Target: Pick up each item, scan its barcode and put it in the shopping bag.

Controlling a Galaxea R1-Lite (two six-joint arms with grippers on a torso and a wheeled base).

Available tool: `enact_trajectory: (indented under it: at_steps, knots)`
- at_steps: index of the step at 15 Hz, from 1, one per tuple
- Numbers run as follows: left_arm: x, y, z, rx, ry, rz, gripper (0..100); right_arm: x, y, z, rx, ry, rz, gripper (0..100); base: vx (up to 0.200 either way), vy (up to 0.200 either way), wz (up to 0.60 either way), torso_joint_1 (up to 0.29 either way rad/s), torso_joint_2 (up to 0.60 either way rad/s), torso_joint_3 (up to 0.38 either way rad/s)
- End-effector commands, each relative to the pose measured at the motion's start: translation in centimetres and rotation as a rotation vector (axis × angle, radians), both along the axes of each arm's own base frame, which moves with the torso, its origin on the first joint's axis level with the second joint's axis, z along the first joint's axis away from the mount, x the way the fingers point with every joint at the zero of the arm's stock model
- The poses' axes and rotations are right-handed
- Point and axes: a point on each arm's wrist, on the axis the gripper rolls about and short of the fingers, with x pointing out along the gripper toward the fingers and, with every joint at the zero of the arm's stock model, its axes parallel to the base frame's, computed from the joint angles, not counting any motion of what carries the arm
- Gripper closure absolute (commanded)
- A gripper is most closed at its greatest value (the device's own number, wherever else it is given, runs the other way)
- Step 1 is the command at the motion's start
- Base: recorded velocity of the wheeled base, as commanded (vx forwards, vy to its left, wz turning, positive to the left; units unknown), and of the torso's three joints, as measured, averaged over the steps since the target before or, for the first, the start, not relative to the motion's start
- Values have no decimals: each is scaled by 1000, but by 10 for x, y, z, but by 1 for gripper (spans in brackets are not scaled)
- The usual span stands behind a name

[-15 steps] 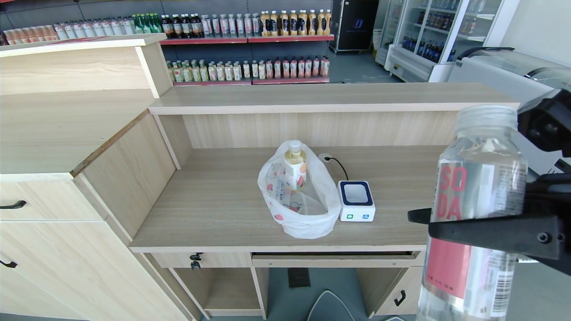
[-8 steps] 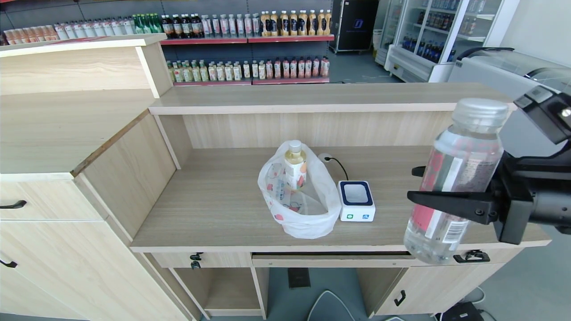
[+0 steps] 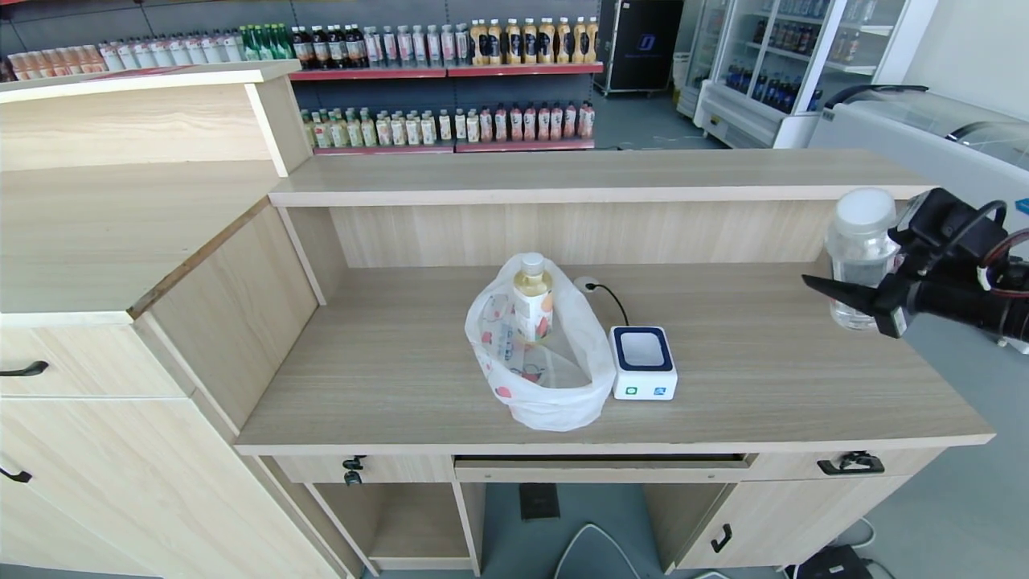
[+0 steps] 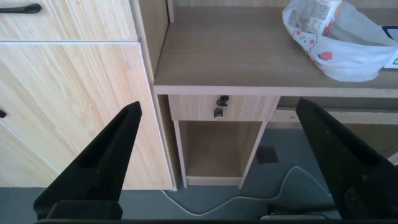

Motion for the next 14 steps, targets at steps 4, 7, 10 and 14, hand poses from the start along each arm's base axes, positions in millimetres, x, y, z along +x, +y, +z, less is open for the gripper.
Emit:
enact_trajectory:
  at_steps: [4, 7, 10, 14]
  knots:
    - [0, 0, 0, 0, 1, 1, 0, 38, -2, -25, -49, -83, 20, 100, 0, 0, 450, 3, 4, 4]
    - [0, 0, 0, 0, 1, 1, 0, 55, -2, -45, -64, -106, 197, 100, 0, 0, 0, 0, 0, 0]
    - [0, 0, 0, 0, 1, 1, 0, 72, -6, -64, -113, -144, 313, 100, 0, 0, 0, 0, 0, 0]
    - [0, 0, 0, 0, 1, 1, 0, 93, -8, -90, -137, -207, 376, 100, 0, 0, 0, 0, 0, 0]
